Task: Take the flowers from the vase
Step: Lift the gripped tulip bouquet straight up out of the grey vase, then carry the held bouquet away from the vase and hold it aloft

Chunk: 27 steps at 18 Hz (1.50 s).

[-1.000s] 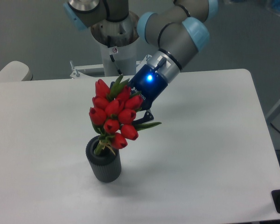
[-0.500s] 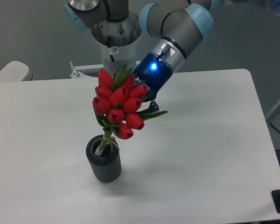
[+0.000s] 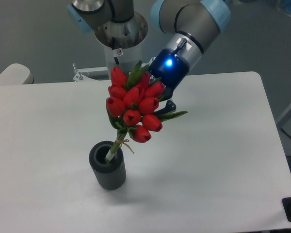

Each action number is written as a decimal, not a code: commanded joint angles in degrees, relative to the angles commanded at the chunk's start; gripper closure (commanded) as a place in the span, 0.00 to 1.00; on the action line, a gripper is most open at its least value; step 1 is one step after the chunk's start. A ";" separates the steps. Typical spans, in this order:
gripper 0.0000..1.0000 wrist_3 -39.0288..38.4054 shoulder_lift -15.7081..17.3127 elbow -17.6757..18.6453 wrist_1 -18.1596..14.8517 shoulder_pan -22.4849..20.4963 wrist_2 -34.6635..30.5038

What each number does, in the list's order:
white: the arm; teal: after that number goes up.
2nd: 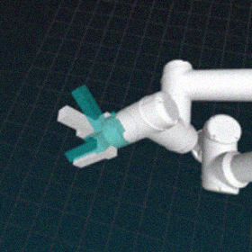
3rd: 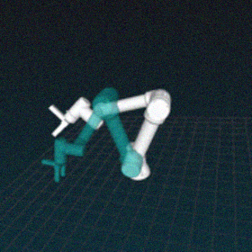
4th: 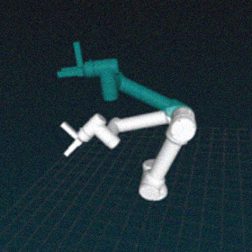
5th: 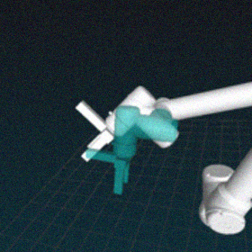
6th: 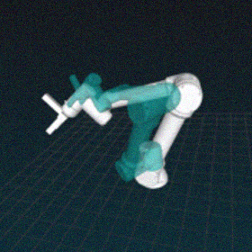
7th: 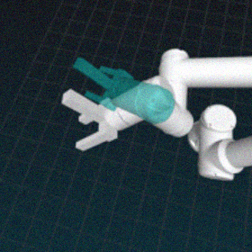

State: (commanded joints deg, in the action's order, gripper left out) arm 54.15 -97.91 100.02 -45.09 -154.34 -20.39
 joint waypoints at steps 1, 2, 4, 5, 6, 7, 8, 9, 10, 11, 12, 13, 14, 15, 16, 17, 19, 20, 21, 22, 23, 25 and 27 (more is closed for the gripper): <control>0.68 -0.01 0.00 -0.17 0.00 -0.26 0.00; 0.68 -0.01 0.00 -0.26 0.00 -0.61 0.09; 0.72 -0.01 0.00 -0.35 0.09 -0.88 0.26; 0.72 -0.01 -0.09 -0.44 0.09 -0.97 0.52; 0.72 -0.01 0.00 -0.70 0.00 -1.23 0.70; 0.72 -0.01 -0.09 -1.05 0.00 -1.32 0.96; 0.72 -0.09 -0.09 -1.32 0.00 -1.58 1.31; 0.72 -0.09 -0.09 -1.41 0.00 -2.19 1.40; 0.72 -0.01 -0.17 -1.49 0.00 -2.55 1.41; 0.72 -0.01 -0.52 -1.67 0.00 -2.81 1.41; 0.72 0.08 -0.79 -2.11 0.09 -3.68 1.41; 0.72 0.17 -0.97 -2.63 0.09 -4.30 1.41; 0.72 0.26 -1.58 -2.99 0.09 -4.57 1.32; 0.72 0.17 -2.37 -3.77 0.09 -4.66 1.32; 0.72 0.08 -3.16 -4.74 0.00 -4.83 1.23; 0.72 0.34 -3.69 -5.18 0.09 -5.44 1.14; 0.72 0.96 -5.35 -6.15 0.18 -6.59 1.05; 0.72 1.05 -6.49 -7.28 0.18 -6.68 1.05; 0.72 0.79 -7.37 -8.25 0.00 -6.68 0.88; 0.72 0.96 -8.17 -8.78 0.09 -6.68 0.70; 0.72 1.14 -9.30 -9.40 0.17 -6.77 0.53; 0.72 1.22 -11.50 -11.51 0.35 -7.03 0.26; 0.72 1.75 -13.09 -13.00 0.53 -7.12 -1.31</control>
State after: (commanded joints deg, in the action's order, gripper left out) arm 55.89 -111.00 87.02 -44.56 -161.46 -21.70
